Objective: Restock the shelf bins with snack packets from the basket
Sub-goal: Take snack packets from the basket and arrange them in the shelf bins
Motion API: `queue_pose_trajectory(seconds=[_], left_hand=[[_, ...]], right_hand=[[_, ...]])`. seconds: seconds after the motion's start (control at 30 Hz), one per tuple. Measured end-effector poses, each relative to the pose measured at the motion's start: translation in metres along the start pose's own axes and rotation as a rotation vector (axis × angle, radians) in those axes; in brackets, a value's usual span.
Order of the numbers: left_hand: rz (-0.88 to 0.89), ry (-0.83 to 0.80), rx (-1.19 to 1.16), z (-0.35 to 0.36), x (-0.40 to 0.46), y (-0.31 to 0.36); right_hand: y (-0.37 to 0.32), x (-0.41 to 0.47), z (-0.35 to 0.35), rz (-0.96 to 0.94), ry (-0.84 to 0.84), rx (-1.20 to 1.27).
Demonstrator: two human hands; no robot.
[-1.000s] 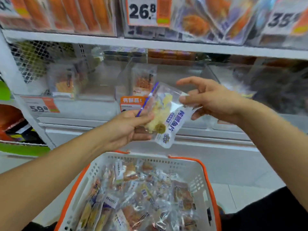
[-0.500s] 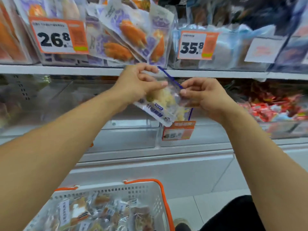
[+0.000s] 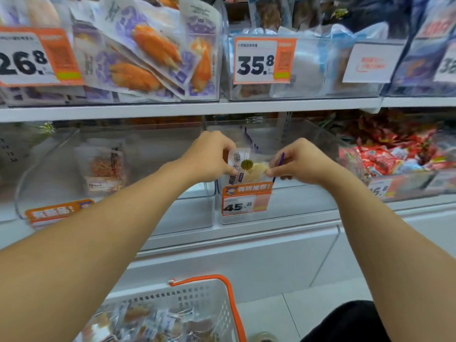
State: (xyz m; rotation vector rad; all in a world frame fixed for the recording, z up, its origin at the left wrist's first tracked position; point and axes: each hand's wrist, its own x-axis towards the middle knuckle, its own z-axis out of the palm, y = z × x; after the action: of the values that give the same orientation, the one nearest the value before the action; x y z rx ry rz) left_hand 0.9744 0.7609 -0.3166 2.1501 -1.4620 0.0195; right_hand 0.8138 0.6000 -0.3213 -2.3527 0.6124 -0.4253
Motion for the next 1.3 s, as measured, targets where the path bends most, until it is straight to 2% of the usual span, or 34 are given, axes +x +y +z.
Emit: queue_pose_trajectory(seconds=[0.23,0.4,0.53,0.63,0.83,0.97,1.17,1.3], left_hand=[[-0.01,0.076,0.071,0.008,0.0,-0.001],[-0.003,0.072,0.097,0.006,-0.002,-0.005],[-0.029,0.086,0.0,0.003,-0.005,-0.014],[-0.066,0.089,-0.105,0.001,-0.006,-0.017],[-0.078,0.068,-0.141,-0.001,-0.008,-0.014],[-0.095,0.09,-0.116,0.001,-0.008,-0.014],[-0.097,0.15,0.095,0.003,-0.008,-0.006],[-0.094,0.122,0.036,0.003,-0.007,-0.009]], right_hand=[[0.012,0.01,0.018,0.119,-0.022,-0.129],[0.009,0.009,0.026,0.17,-0.015,-0.075],[0.008,0.009,0.024,0.189,-0.021,-0.077],[0.009,0.009,0.013,0.211,-0.001,0.04],[0.005,0.0,-0.003,0.173,0.092,0.185],[0.003,0.001,0.001,0.184,0.102,0.182],[0.0,0.009,0.02,0.211,0.074,0.151],[0.0,0.013,0.017,0.251,0.065,0.157]])
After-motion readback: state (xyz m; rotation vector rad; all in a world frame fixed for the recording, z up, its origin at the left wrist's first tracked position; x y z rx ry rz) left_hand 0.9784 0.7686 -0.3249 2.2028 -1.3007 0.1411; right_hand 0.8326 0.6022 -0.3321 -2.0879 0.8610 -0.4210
